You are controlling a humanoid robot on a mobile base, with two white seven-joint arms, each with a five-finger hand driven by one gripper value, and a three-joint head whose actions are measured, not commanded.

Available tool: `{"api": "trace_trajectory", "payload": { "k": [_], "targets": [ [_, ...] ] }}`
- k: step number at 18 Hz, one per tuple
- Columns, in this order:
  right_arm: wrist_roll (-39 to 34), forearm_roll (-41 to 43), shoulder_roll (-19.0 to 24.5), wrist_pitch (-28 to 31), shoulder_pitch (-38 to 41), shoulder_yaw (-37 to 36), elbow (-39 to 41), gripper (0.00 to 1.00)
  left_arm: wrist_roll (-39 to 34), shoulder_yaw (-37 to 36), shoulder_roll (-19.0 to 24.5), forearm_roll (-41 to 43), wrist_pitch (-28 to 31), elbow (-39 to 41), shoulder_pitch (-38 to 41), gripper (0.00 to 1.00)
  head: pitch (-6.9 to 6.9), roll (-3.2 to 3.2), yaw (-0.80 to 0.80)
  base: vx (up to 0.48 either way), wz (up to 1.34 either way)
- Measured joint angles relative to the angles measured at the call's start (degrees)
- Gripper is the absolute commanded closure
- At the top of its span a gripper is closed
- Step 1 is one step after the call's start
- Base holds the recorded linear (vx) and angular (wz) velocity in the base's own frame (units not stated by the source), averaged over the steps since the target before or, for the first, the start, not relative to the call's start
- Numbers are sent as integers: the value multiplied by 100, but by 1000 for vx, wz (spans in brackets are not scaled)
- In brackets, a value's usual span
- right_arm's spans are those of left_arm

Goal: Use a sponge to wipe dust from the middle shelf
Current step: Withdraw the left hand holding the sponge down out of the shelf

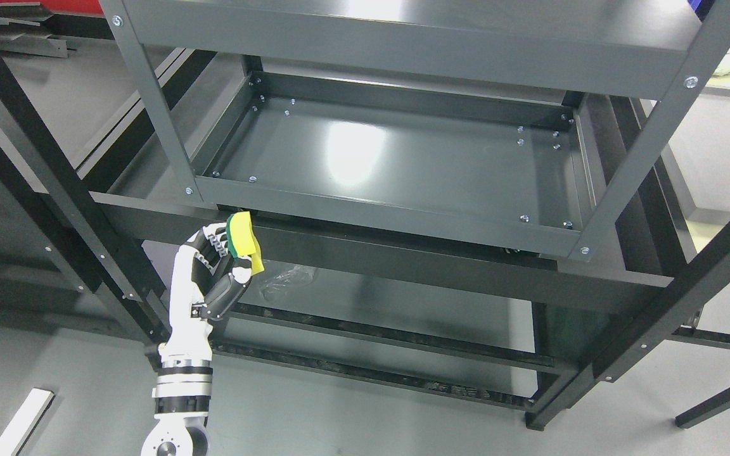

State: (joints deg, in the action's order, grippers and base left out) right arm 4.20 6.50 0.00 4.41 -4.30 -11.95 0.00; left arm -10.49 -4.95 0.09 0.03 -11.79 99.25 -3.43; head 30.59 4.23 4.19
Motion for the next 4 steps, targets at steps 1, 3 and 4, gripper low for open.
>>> {"api": "trace_trajectory", "payload": {
  "k": [1, 3, 4],
  "targets": [
    [0, 0, 0, 0, 0, 0, 0, 0, 0, 12, -1, 0, 0, 17, 20, 100, 0, 0, 0, 0, 0],
    [0, 0, 0, 0, -1, 0, 0, 0, 0, 33, -2, -1, -2, 45, 52, 100, 0, 0, 0, 0, 0],
    [0, 0, 0, 0, 0, 0, 0, 0, 0, 42, -3, -2, -5, 55, 63, 100, 0, 0, 0, 0, 0]
  ]
}}
